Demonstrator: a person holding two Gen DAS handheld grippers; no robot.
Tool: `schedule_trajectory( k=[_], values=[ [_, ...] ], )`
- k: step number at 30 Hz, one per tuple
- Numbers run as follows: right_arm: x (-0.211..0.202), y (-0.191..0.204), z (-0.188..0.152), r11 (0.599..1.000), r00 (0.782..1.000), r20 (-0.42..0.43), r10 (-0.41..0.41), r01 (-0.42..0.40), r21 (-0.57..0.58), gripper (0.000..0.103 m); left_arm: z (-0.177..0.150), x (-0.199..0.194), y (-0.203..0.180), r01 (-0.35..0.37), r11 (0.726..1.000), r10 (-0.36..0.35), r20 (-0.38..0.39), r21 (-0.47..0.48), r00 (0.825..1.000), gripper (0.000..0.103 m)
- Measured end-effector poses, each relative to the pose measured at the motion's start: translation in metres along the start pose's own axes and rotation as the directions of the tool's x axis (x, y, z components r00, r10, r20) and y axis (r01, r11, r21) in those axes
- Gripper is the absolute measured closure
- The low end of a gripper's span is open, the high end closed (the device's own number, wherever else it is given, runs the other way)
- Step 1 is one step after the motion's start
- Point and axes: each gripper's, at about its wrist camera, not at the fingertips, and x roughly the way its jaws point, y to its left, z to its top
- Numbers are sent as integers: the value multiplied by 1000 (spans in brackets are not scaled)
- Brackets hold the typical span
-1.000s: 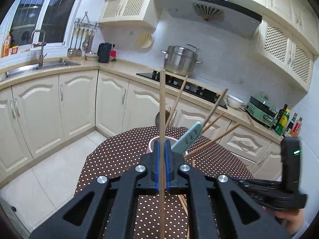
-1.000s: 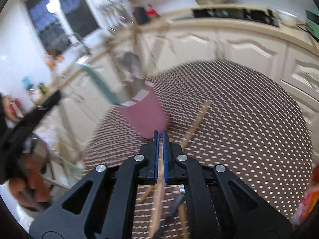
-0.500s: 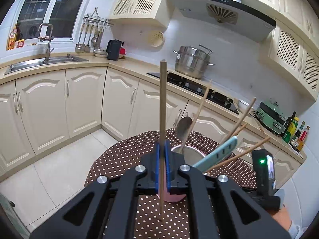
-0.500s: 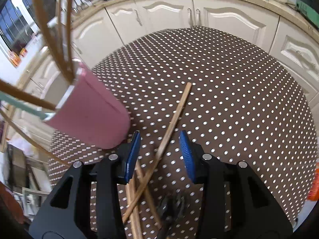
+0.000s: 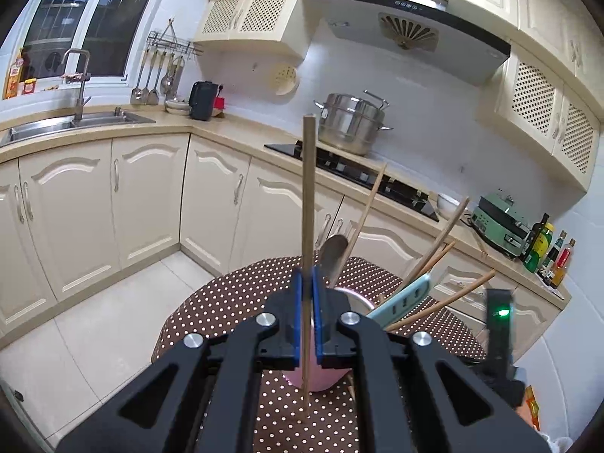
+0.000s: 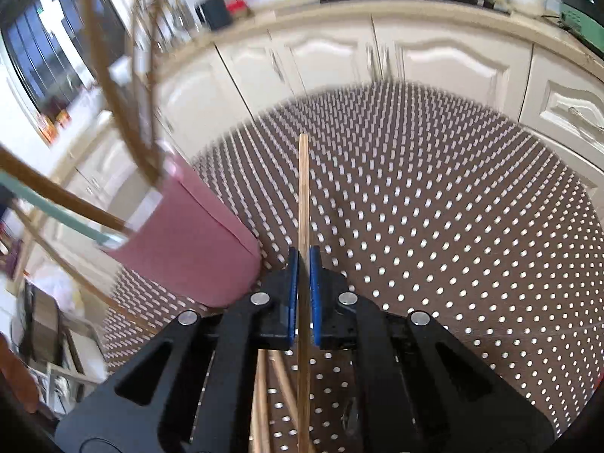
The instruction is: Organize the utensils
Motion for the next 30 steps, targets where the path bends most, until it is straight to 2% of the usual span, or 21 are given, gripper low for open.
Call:
schedule_trajectory(
  k=[3, 4, 6, 9, 11, 13, 15, 16, 19, 25, 26, 30],
  values=[
    [-33, 1, 3, 998, 991, 122, 58, -62, 25, 97, 4, -5, -5, 12, 1000, -12, 14, 3, 1000, 98],
    [-45, 1, 4, 996, 983, 167, 80, -86, 30, 97, 5, -7, -7, 15, 1000, -15, 21, 7, 1000, 98],
    [-74, 6, 6, 993, 952, 289, 103, -115, 24, 97, 8, -11, -10, 23, 1000, -23, 33, 18, 999, 98],
    [-117, 20, 5, 985, 870, 465, 165, -172, -27, 97, 14, -16, -16, 28, 999, -30, 55, 32, 998, 98],
    [-140, 28, 1, 977, 805, 556, 207, -198, -77, 97, 19, -19, -19, 37, 999, -39, 63, 33, 997, 98],
    [-151, 35, 0, 971, 760, 607, 232, -212, -105, 97, 25, -23, -21, 38, 998, -41, 79, 39, 996, 98],
    [-160, 40, -3, 961, 696, 666, 269, -239, -139, 96, 30, -26, -23, 38, 998, -42, 92, 47, 995, 98],
    [-161, 44, -4, 958, 681, 676, 280, -242, -153, 96, 34, -28, -24, 40, 998, -45, 100, 51, 994, 98],
    [-152, 55, 11, 949, 651, 693, 310, -259, -181, 96, 43, -34, -26, 35, 997, -44, 129, 66, 991, 98],
    [-124, 69, 36, 952, 598, 740, 307, -201, -232, 96, 63, -32, -27, 28, 996, -42, 173, 85, 984, 98],
    [-119, 72, 36, 952, 578, 756, 308, -187, -244, 96, 66, -30, -28, 26, 996, -42, 181, 88, 983, 98],
    [-113, 78, 35, 954, 566, 769, 296, -142, -263, 96, 70, -20, -28, 31, 995, -48, 177, 98, 983, 98]
  ],
)
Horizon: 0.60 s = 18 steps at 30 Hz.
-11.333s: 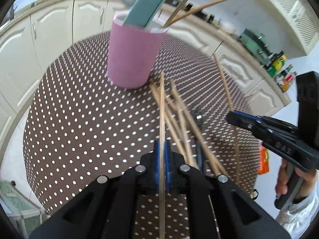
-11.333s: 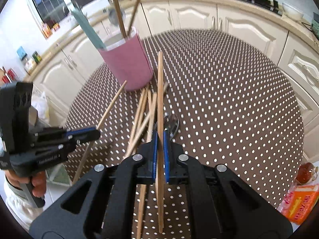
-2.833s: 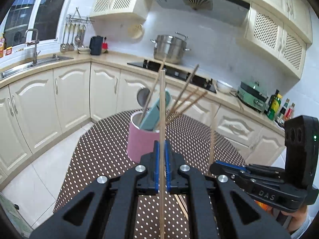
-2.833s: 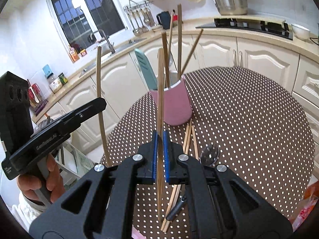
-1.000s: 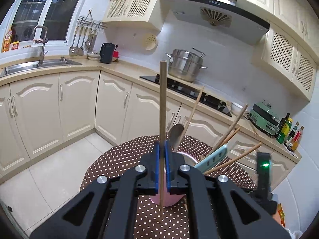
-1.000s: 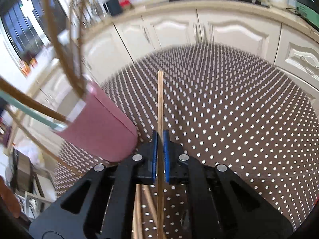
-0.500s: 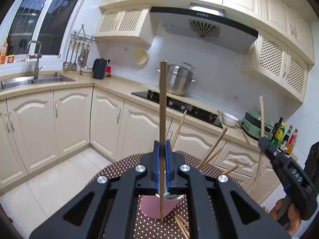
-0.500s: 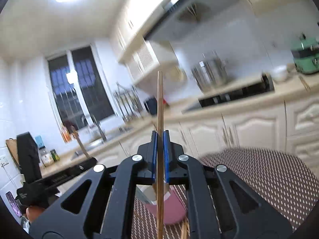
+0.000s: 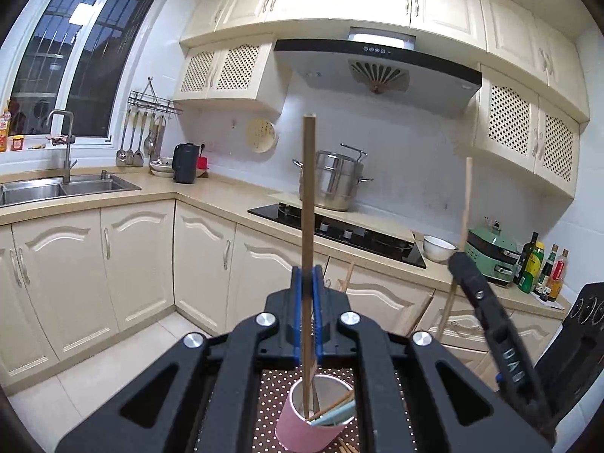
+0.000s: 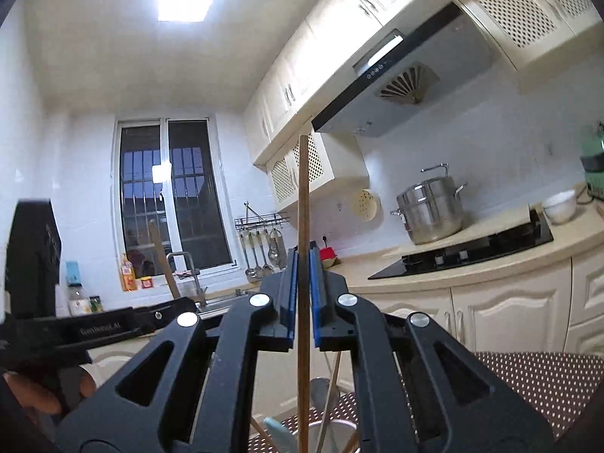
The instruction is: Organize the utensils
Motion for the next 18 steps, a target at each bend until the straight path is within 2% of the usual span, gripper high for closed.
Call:
schedule_trajectory(
  k=[6, 15, 16, 17, 18],
  values=[
    [6, -2, -13, 999, 999, 37, -31, 33, -32, 96, -6, 24, 0, 8, 1000, -8, -23, 4, 1000, 98],
    [15, -9, -27, 998, 999, 23, -47, 48, -29, 96, -26, 50, 0, 40, 999, -39, -105, 9, 994, 97],
    [15, -8, -28, 998, 999, 13, -47, 48, -34, 96, -27, 51, -1, 42, 999, -40, -109, 12, 993, 95],
    [15, -8, -29, 998, 999, 8, -47, 48, -35, 96, -28, 52, -1, 45, 999, -44, -113, 12, 993, 84],
    [15, -8, -30, 998, 999, 0, -49, 49, -36, 96, -29, 52, -1, 49, 999, -48, -116, 10, 992, 77]
  ],
)
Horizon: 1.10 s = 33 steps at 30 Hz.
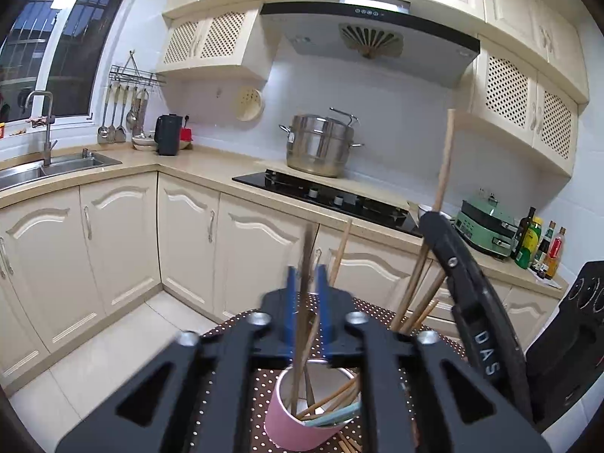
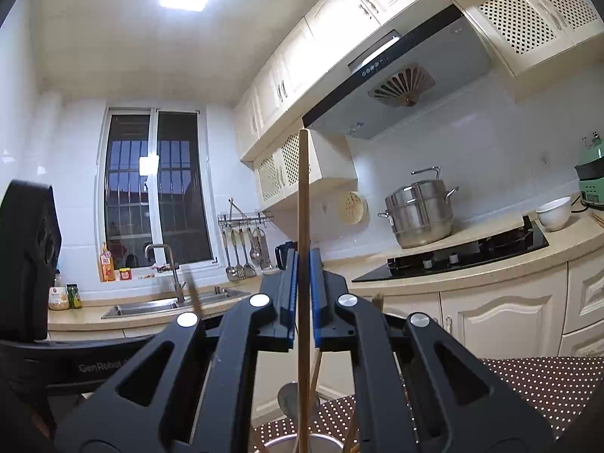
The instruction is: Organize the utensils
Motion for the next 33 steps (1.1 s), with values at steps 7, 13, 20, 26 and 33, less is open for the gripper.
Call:
schedule_trajectory(
  k=[7, 13, 20, 26, 33],
  values=[
    [-5, 3, -3, 1000, 999, -52, -1, 0, -23, 96, -5, -5, -4, 0, 1000, 0, -5, 9, 1000, 63],
    [-11, 8, -2, 999, 996, -90, -5, 1, -42, 96, -9, -14, -5, -45, 999, 45, -12, 21, 999, 56],
    [-21, 8, -1, 999, 991, -132, -33, 28, -42, 58, -10, -27, -6, -88, 996, 89, -14, 27, 996, 49],
    [-33, 12, 4, 998, 988, -151, -42, 34, -55, 53, -9, -41, -8, -101, 995, 101, -12, 21, 995, 48],
    [-56, 17, 20, 995, 988, -142, -65, 53, -81, 47, -7, -72, -15, -109, 994, 109, 14, 20, 994, 41]
  ],
)
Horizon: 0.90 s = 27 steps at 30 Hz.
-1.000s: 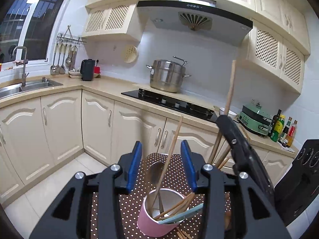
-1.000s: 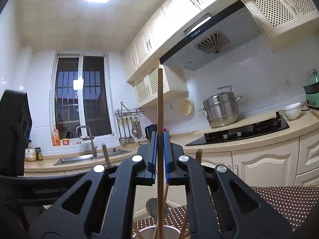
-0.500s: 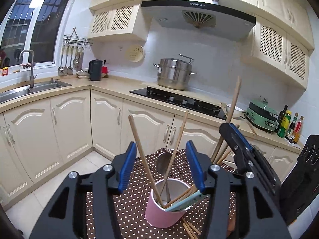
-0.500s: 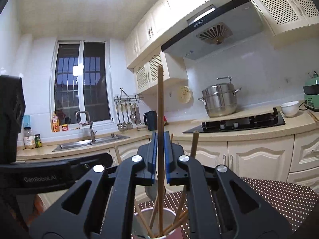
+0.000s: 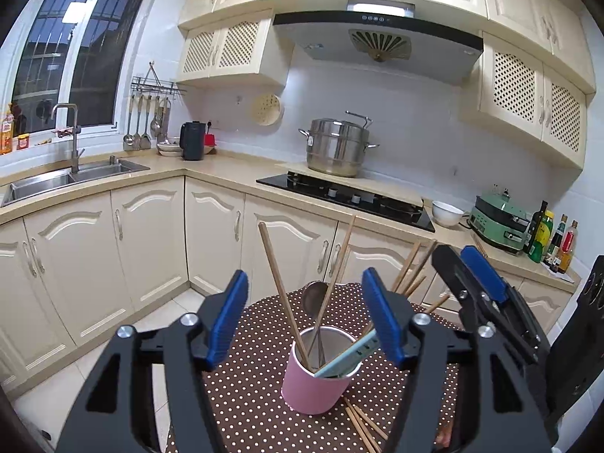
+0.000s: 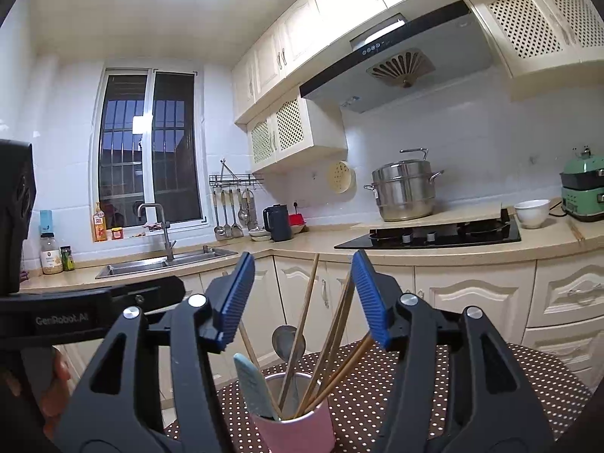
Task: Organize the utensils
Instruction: 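Move both tools down to the loose chopsticks and metal fork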
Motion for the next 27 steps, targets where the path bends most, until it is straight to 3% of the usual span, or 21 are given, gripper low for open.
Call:
schedule_trajectory(
  k=[9, 13, 15, 17, 21, 23, 26, 27],
  values=[
    [-38, -7, 15, 998, 999, -29, -33, 32, -58, 38, -16, -27, -9, -2, 1000, 1, -50, -15, 999, 37],
    [-52, -17, 11, 993, 994, -89, -71, 62, -97, 34, -36, -23, -16, 18, 999, -22, -148, -27, 989, 36],
    [-57, -22, 8, 991, 988, -126, -89, 75, -114, 32, -48, -15, -20, 28, 999, -35, -227, -33, 973, 36],
    [-58, -31, 3, 987, 973, -197, -118, 93, -130, 31, -62, -6, -25, 22, 999, -31, -304, -33, 952, 36],
    [-60, -46, -15, 984, 930, -332, -157, 118, -135, 31, -96, 19, -38, 49, 998, -55, -471, -24, 880, 36],
    [-59, -54, -28, 982, 898, -405, -174, 129, -136, 31, -112, 31, -43, 45, 999, -44, -535, -11, 843, 36],
    [-60, -67, -49, 981, 844, -501, -192, 144, -133, 31, -138, 50, -47, 46, 999, -42, -631, -11, 774, 36],
    [-59, -72, -58, 982, 817, -544, -190, 146, -122, 31, -141, 57, -48, 45, 999, -46, -647, -18, 761, 36]
  ],
)
